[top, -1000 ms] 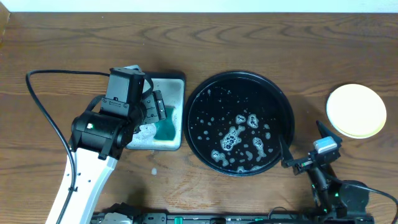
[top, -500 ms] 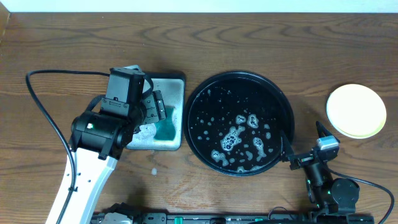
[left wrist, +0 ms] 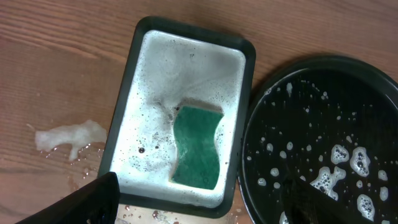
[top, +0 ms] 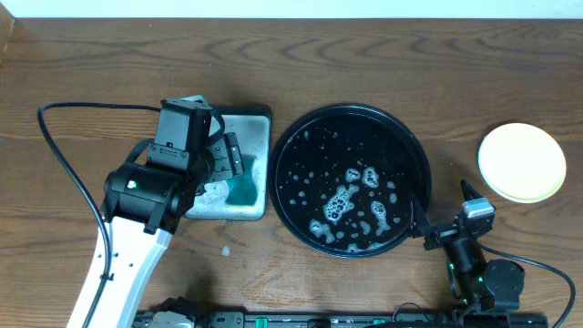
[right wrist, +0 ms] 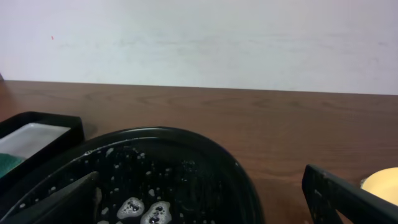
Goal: Clean dirty plates on tray and stack at the side
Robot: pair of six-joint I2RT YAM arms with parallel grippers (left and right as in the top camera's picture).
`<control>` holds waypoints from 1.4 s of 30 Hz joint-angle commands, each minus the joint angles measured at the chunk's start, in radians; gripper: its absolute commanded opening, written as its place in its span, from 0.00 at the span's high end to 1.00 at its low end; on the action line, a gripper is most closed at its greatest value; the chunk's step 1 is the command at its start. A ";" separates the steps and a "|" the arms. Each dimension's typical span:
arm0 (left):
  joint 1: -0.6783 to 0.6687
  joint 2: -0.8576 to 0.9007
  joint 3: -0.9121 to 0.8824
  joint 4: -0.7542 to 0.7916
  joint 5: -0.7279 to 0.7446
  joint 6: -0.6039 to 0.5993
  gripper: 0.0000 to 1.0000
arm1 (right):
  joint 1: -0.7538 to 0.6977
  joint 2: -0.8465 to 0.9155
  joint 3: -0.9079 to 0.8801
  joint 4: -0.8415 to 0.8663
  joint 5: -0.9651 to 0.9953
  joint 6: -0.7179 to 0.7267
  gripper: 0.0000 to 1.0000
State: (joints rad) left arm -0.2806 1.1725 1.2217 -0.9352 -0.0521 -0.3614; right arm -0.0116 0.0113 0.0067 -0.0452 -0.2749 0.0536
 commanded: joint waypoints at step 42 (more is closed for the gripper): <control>0.262 -1.171 -1.173 0.974 0.156 0.253 0.17 | -0.014 -0.003 -0.001 -0.007 0.009 0.017 0.01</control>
State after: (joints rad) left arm -0.0212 0.0101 0.1165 -0.0151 0.1196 -0.1257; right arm -0.0116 0.0120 0.0067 -0.0475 -0.2718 0.0601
